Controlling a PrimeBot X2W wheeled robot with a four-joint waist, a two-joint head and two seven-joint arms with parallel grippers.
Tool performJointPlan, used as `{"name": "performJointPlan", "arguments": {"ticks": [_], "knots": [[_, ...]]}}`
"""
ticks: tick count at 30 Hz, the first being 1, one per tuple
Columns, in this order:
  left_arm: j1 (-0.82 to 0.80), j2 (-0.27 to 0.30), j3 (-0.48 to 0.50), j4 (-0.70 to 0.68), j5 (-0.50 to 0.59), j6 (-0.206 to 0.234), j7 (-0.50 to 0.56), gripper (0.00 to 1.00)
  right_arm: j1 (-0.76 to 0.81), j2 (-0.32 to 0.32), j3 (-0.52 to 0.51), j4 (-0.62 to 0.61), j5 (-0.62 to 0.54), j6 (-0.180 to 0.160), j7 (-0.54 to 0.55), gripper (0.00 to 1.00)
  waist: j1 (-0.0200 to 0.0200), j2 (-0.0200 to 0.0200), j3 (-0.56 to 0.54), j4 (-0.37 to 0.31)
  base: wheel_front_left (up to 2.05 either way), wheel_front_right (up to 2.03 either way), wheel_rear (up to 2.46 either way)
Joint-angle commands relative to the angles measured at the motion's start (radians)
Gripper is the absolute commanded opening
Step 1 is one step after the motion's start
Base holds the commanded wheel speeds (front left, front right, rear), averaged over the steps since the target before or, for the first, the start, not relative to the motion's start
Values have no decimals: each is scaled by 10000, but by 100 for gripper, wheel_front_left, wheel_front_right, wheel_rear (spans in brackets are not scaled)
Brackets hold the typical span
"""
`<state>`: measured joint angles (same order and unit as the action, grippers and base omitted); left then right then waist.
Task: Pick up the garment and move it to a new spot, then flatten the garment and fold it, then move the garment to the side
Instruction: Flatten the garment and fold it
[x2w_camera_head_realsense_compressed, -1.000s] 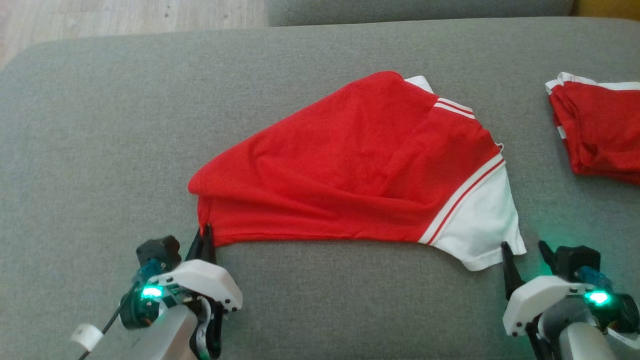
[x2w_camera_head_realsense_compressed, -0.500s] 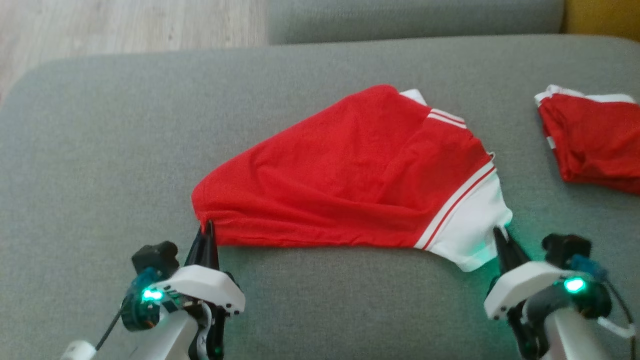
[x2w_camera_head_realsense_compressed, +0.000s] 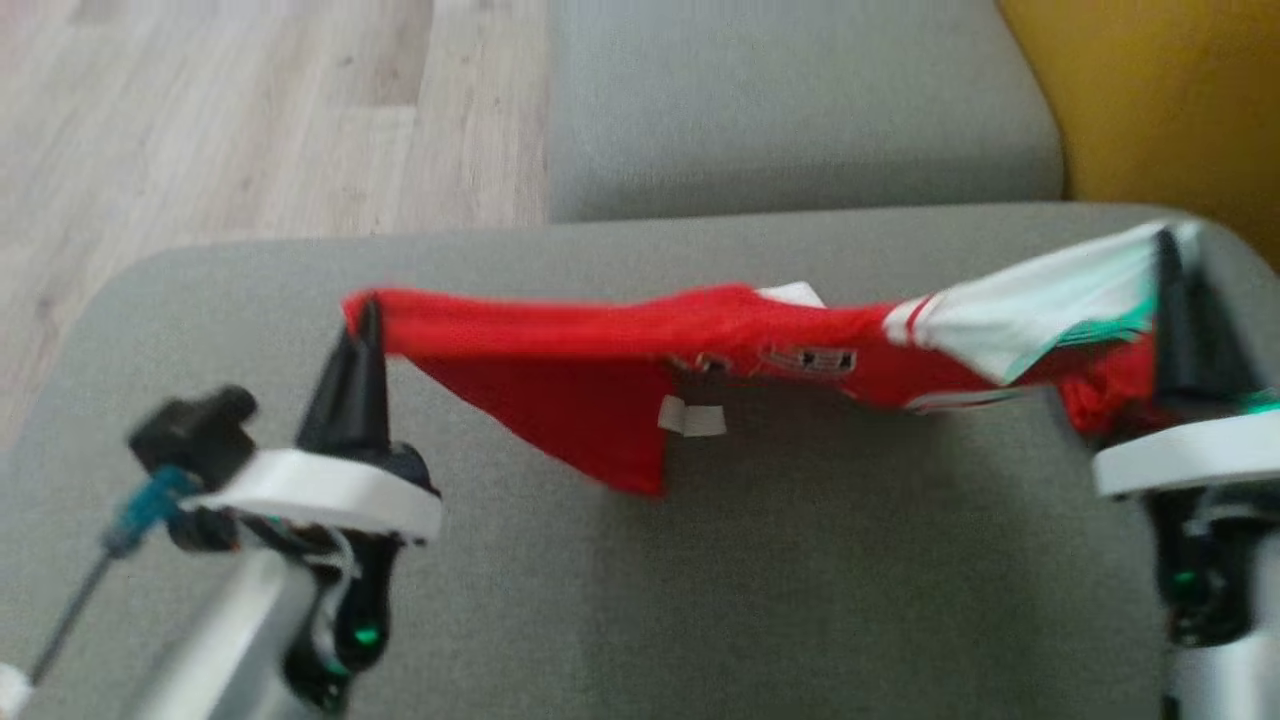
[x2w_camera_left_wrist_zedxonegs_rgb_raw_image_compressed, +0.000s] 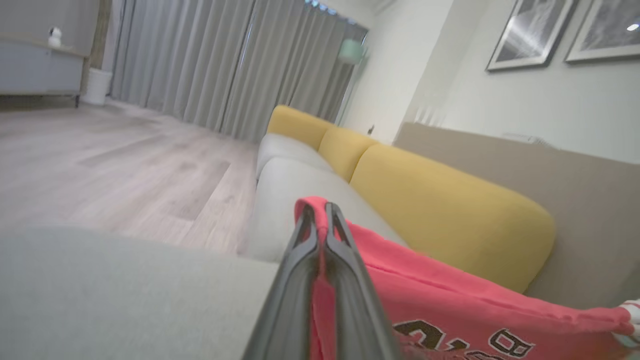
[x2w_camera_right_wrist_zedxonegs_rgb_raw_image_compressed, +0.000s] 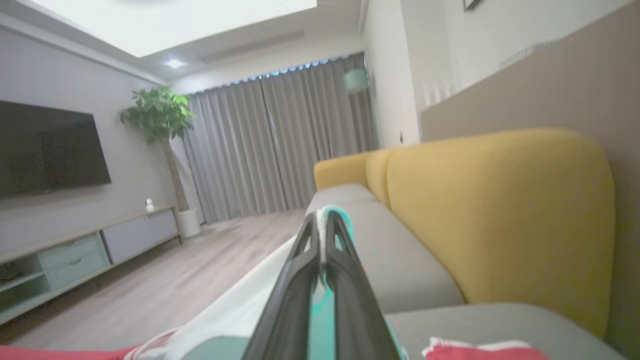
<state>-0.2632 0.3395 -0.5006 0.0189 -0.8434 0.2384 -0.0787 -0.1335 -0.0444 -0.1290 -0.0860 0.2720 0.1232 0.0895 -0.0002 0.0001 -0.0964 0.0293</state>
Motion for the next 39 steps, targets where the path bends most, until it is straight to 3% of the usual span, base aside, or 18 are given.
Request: {"name": "performJointPlan", "arguments": {"ticks": [1,10,14,18,25,33,39], "knots": [[-815,395,584,-668,101,89,90,0,-568,-58,119,-718,62,75,126,0,2,-1,-216,49,0,0,0],[-2515,1580,1056,-4088,229,655,1968,0,-970,-58,-550,-4068,422,75,1414,0,2,-1,-330,113,0,0,0],[-3277,1958,960,-4306,309,639,2778,0,-1330,-58,-671,-4684,752,75,2047,0,2,-1,-67,115,0,0,0],[-3810,1931,754,-3838,146,503,3307,0,-1904,-58,-596,-4564,534,75,2650,0,2,-1,415,106,0,0,0],[-5341,2006,662,-1777,278,105,3794,0,-4317,-219,-129,-2369,-76,75,2833,0,2,-1,2061,-171,0,0,0],[-8863,2175,617,1676,1625,-571,3335,0,-9151,-101,247,2087,-1914,75,530,0,2,-1,3516,-969,0,0,0],[-10683,2010,273,3963,2616,-1168,2089,0,-11292,-63,583,4645,-2344,75,-885,0,2,-1,4337,-1427,0,0,0]]}}
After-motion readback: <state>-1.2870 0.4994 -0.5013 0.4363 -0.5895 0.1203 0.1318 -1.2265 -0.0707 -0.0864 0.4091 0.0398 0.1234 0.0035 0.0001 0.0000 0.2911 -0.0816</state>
